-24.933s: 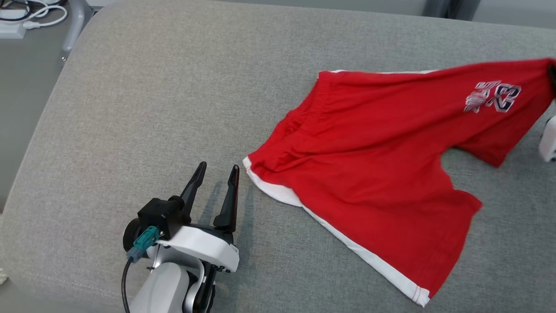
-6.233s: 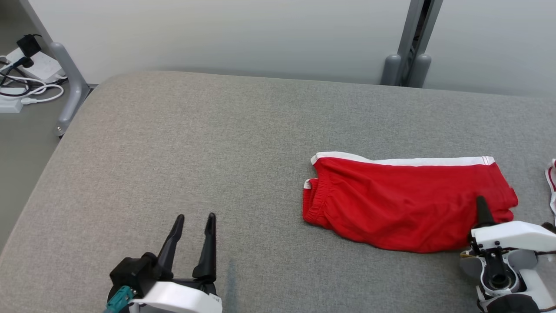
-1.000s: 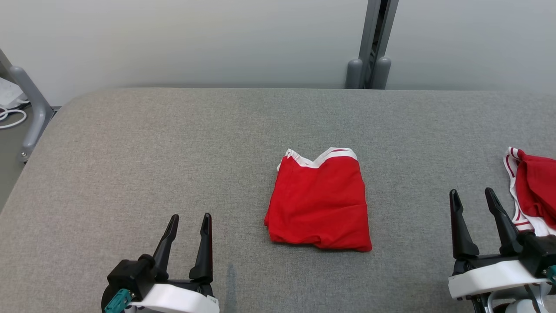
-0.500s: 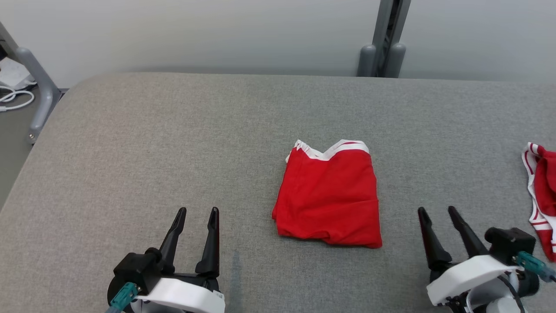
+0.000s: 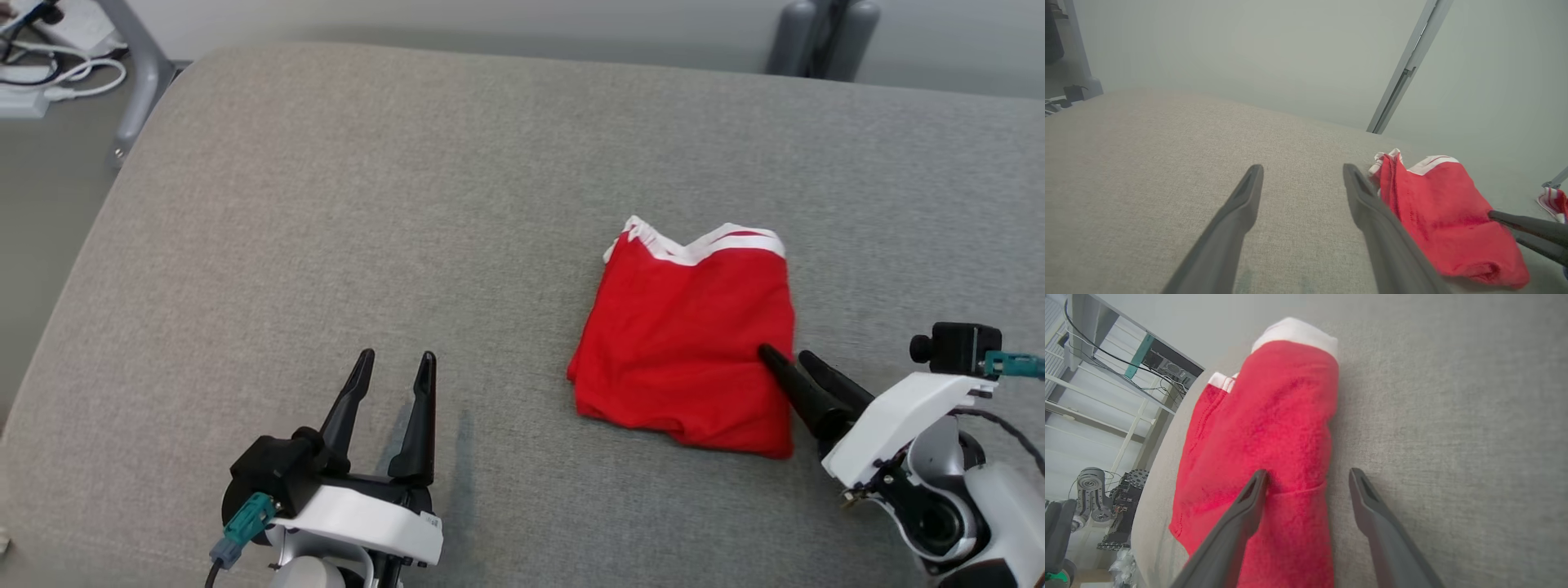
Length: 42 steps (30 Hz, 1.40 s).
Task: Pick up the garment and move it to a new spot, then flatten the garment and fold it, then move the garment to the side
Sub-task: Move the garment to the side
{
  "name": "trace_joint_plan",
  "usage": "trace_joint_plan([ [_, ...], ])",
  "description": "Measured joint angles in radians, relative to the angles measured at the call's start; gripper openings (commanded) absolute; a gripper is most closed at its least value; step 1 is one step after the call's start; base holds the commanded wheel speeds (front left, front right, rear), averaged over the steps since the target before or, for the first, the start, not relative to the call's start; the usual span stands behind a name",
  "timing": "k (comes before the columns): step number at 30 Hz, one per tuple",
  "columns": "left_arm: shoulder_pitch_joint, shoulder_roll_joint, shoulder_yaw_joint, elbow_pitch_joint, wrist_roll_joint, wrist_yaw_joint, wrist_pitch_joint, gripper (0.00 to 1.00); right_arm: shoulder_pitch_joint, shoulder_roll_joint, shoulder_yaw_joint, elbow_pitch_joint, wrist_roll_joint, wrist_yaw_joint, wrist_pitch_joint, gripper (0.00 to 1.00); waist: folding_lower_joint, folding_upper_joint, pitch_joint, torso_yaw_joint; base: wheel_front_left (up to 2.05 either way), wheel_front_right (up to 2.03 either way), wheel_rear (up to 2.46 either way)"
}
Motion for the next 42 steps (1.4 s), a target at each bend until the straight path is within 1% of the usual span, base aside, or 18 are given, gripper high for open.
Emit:
trace_joint_plan([
  [6, -0.013, 0.001, -0.009, 0.0, -0.01, 0.005, 0.0, 1.0, -0.07, -0.04, 0.015, 0.039, 0.141, 0.0, 0.108, 1.0, 0.0, 0.0, 0.041, 0.057, 0.0, 0.0, 0.0],
  [11, -0.02, 0.0, -0.017, 0.0, -0.026, 0.005, 0.0, 1.0, -0.113, -0.05, 0.017, 0.075, 0.184, 0.0, 0.13, 1.0, 0.0, 0.0, 0.057, 0.087, 0.0, 0.0, 0.0],
  [14, -0.022, 0.0, -0.021, -0.003, -0.026, 0.005, 0.0, 1.0, -0.137, -0.055, 0.024, 0.102, 0.19, 0.0, 0.13, 1.0, 0.0, 0.0, 0.066, 0.1, 0.0, 0.0, 0.0],
  [15, -0.023, 0.0, -0.022, -0.004, -0.026, 0.005, 0.0, 1.0, -0.144, -0.06, 0.033, 0.105, 0.19, 0.0, 0.132, 0.19, 0.0, 0.0, 0.069, 0.104, 0.0, 0.0, 0.0],
  [16, -0.023, 0.0, -0.023, -0.005, -0.026, 0.005, 0.0, 1.0, -0.152, -0.067, 0.046, 0.104, 0.186, 0.0, 0.133, 0.0, 0.0, 0.0, 0.071, 0.106, 0.0, 0.0, 0.0],
  [21, -0.024, 0.001, -0.025, -0.007, -0.025, 0.01, 0.0, 1.0, -0.166, -0.085, 0.104, 0.109, 0.159, 0.0, 0.116, 0.0, 0.0, 0.0, 0.07, 0.108, 0.0, 0.0, 0.0],
  [25, -0.024, 0.0, -0.026, -0.008, -0.016, 0.01, 0.0, 1.0, -0.171, -0.099, 0.151, 0.113, 0.139, 0.001, 0.076, 0.0, 0.0, 0.0, 0.061, 0.095, 0.0, 0.0, 0.0],
  [27, -0.024, 0.0, -0.026, -0.008, -0.014, 0.01, 0.0, 1.0, -0.171, -0.11, 0.18, 0.112, 0.119, 0.0, 0.047, 0.0, 0.0, 0.0, 0.052, 0.086, 0.0, 0.0, 0.0],
  [30, -0.023, 0.0, -0.023, -0.01, 0.004, 0.005, 0.0, 1.0, -0.172, -0.15, 0.251, 0.098, 0.088, 0.0, -0.015, 0.0, 0.0, 0.0, 0.024, 0.05, 0.0, 0.0, 0.0],
  [31, -0.019, 0.0, -0.021, -0.016, 0.02, -0.004, 0.0, 1.0, -0.191, -0.204, 0.3, 0.06, 0.075, 0.0, -0.055, 0.0, 0.0, 0.0, -0.001, -0.009, 0.0, 0.0, 0.0],
  [32, -0.017, 0.0, -0.027, -0.018, 0.034, -0.013, 0.0, 1.0, -0.208, -0.243, 0.322, 0.026, 0.072, 0.0, -0.055, 0.0, 0.0, 0.0, -0.009, -0.055, 0.0, 0.0, 0.0],
  [34, -0.024, 0.0, -0.03, -0.024, 0.042, -0.023, 0.0, 1.0, -0.234, -0.305, 0.333, -0.032, 0.073, 0.0, -0.036, 0.0, 0.0, 0.0, -0.006, -0.125, 0.0, 0.0, 0.0],
  [35, -0.031, 0.0, -0.03, -0.026, 0.047, -0.025, 0.0, 1.0, -0.243, -0.325, 0.331, -0.045, 0.072, 0.0, -0.036, 0.0, 0.0, 0.0, -0.002, -0.142, 0.0, 0.0, 0.0],
  [36, -0.081, -0.001, -0.026, -0.038, 0.061, -0.033, 0.0, 1.0, -0.272, -0.425, 0.316, -0.109, 0.049, 0.0, -0.019, 0.0, 0.0, 0.0, 0.029, -0.203, 0.0, 0.0, 0.0],
  [42, -0.153, -0.001, -0.024, -0.037, 0.087, -0.058, -0.001, 1.0, -0.309, -0.551, 0.24, -0.167, 0.074, 0.0, 0.03, 0.0, 0.0, 0.0, 0.12, -0.264, 0.0, 0.0, 0.0],
])
